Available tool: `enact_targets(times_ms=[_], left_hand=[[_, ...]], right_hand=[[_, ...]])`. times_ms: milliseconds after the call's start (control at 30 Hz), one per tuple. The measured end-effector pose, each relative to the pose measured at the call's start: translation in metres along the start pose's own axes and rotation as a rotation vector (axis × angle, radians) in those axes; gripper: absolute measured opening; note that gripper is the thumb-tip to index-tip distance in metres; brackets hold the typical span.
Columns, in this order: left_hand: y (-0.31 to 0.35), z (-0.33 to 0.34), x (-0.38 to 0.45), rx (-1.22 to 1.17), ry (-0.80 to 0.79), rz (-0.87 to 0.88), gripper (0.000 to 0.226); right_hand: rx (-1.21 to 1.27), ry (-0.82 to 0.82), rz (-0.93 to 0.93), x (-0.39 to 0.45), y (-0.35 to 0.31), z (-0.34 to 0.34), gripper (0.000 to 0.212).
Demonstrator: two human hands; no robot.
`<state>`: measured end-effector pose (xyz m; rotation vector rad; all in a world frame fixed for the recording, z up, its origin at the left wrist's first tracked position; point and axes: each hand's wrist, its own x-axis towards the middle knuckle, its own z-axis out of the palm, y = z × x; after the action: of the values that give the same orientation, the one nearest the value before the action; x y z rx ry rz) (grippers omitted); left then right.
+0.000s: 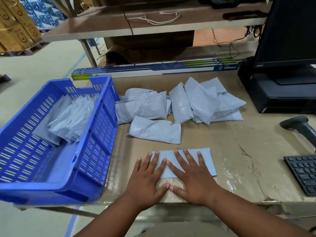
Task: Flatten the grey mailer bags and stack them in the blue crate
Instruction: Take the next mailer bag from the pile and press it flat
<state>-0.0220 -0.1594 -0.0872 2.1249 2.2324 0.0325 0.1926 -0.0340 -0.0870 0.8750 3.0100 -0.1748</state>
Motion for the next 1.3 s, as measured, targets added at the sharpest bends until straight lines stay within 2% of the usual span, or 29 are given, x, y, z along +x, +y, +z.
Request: enact_targets(times_ms=[433, 700, 833, 1000, 1300], left_hand=[[-0.001, 0.000, 0.001, -0.034, -0.014, 0.004, 0.081], [0.019, -0.019, 0.025, -0.002, 0.022, 0.053, 0.079], [0.035, -0.014, 0.049, -0.028, -0.013, 0.135, 0.084], [0.039, -0.003, 0.054, -0.031, -0.018, 0.161, 0.096], [0.039, -0.002, 0.057, -0.007, -0.041, 0.174, 0.097]], right_hand=[[0.035, -0.062, -0.008, 0.002, 0.000, -0.007, 0.084], [0.032, 0.018, 0.016, -0.009, 0.028, -0.026, 0.087], [0.030, -0.016, 0.099, -0.012, 0.058, -0.021, 0.083], [0.018, -0.047, 0.089, -0.013, 0.066, -0.009, 0.088], [0.016, -0.038, 0.070, -0.011, 0.069, -0.006, 0.088]])
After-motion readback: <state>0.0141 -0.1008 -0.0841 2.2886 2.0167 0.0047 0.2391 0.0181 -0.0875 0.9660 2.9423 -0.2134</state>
